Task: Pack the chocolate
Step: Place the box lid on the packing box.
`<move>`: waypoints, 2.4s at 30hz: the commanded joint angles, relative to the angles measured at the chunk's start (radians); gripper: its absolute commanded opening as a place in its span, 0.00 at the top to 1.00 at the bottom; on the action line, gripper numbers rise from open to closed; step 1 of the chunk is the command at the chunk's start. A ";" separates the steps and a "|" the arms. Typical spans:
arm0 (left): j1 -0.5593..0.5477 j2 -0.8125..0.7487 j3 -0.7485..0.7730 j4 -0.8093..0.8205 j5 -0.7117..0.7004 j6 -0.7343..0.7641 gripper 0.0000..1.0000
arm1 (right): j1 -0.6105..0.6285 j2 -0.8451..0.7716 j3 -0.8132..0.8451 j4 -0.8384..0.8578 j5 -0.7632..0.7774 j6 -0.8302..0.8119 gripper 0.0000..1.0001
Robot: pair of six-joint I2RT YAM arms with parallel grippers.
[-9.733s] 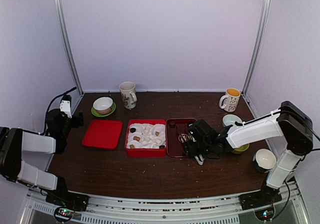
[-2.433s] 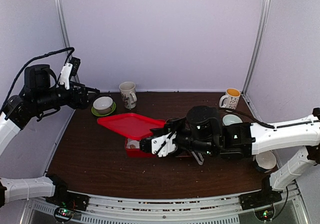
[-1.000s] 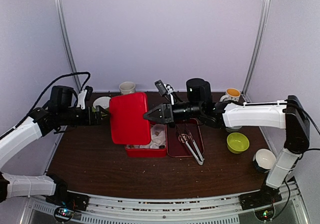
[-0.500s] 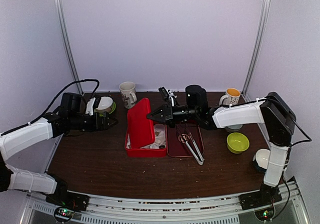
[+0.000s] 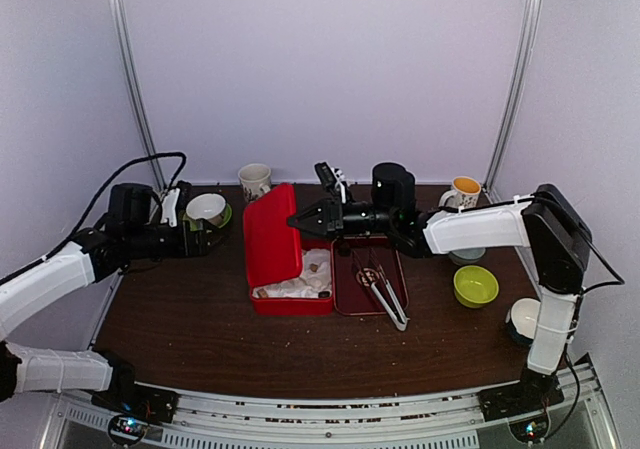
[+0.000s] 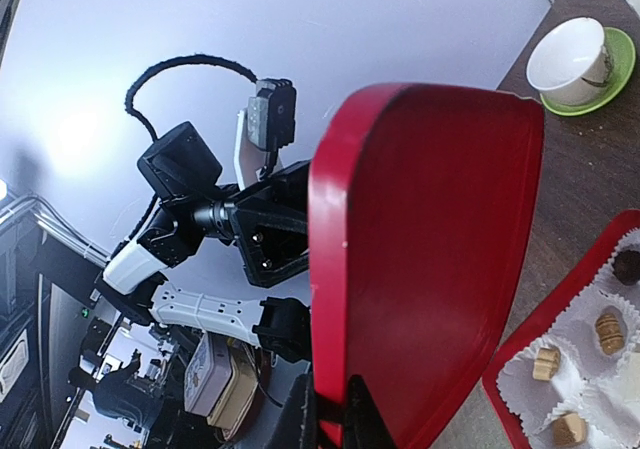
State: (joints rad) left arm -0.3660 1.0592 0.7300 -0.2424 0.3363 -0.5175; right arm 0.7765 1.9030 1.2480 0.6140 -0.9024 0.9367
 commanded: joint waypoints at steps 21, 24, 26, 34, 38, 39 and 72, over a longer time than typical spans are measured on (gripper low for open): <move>0.006 0.004 -0.096 0.091 -0.009 -0.028 0.04 | 0.027 0.053 -0.024 0.124 0.020 0.056 1.00; 0.006 0.009 -0.117 0.134 0.010 -0.042 0.04 | 0.027 0.061 -0.042 0.153 0.020 0.074 1.00; 0.007 0.020 -0.128 0.156 0.025 -0.049 0.04 | 0.023 0.060 -0.054 0.163 0.025 0.078 1.00; 0.004 0.178 -0.157 0.305 0.164 -0.080 0.12 | -0.006 0.051 -0.102 0.187 0.041 0.087 0.99; 0.005 0.258 -0.171 0.393 0.212 -0.106 0.13 | -0.017 0.059 -0.115 0.194 0.045 0.088 0.97; 0.005 0.269 -0.174 0.408 0.220 -0.110 0.13 | -0.018 0.060 -0.116 0.195 0.044 0.086 0.96; -0.001 0.445 -0.244 0.743 0.362 -0.211 0.28 | -0.115 0.139 -0.124 0.081 0.044 -0.039 0.93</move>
State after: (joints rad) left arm -0.3664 1.4845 0.4801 0.3927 0.6312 -0.7078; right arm 0.6983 2.0193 1.1248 0.7544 -0.9035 0.9817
